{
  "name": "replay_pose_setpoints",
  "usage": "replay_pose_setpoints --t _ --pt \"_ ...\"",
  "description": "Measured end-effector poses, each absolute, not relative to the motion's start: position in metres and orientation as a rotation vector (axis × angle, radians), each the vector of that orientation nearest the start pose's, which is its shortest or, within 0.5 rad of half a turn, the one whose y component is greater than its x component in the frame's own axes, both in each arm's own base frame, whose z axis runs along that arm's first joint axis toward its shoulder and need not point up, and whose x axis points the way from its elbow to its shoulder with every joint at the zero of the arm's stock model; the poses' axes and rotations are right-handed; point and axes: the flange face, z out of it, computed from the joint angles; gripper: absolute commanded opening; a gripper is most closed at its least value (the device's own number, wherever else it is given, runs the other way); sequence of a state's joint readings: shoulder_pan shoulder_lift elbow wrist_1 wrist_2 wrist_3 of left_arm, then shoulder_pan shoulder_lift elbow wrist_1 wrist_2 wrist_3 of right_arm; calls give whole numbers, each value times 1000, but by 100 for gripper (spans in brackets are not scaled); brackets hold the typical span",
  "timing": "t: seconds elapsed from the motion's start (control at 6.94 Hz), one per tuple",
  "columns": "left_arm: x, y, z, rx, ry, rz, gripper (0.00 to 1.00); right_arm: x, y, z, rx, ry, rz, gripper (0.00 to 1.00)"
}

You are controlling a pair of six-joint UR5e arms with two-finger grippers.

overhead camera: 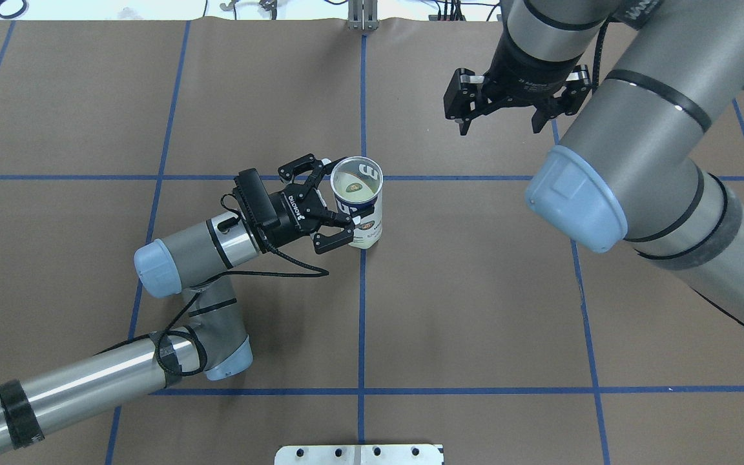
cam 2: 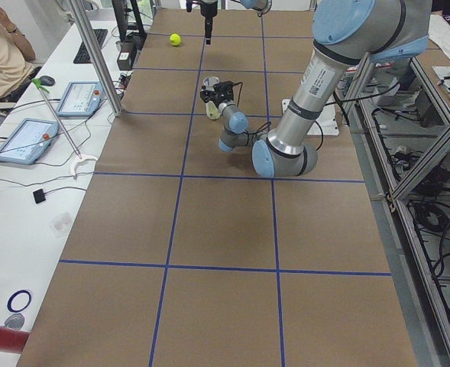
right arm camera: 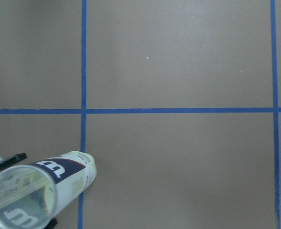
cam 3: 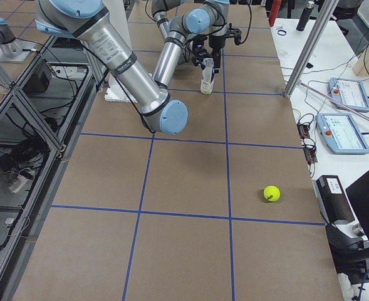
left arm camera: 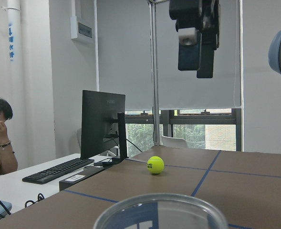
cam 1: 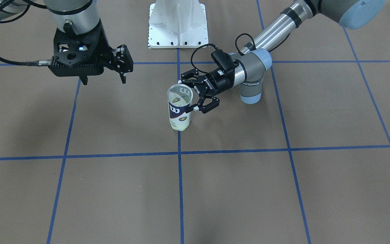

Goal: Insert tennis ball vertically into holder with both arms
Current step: 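Raise the right gripper away and reach toward the farther tennis ball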

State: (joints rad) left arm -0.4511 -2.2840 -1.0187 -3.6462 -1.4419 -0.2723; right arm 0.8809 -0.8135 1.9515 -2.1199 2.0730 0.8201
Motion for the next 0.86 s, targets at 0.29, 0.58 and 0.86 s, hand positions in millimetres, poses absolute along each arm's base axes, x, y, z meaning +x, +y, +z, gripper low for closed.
replay_pose_setpoints --t 0.29,0.58,0.86 --pt "550 -427 282 1766 1391 317 92 -271 -533 199 123 -723 -116 99" --pt "551 -426 282 1765 1394 317 92 -237 -580 275 159 -702 -178 99" --pt "549 -425 277 1771 1404 311 92 -209 -646 377 212 -702 -233 99"
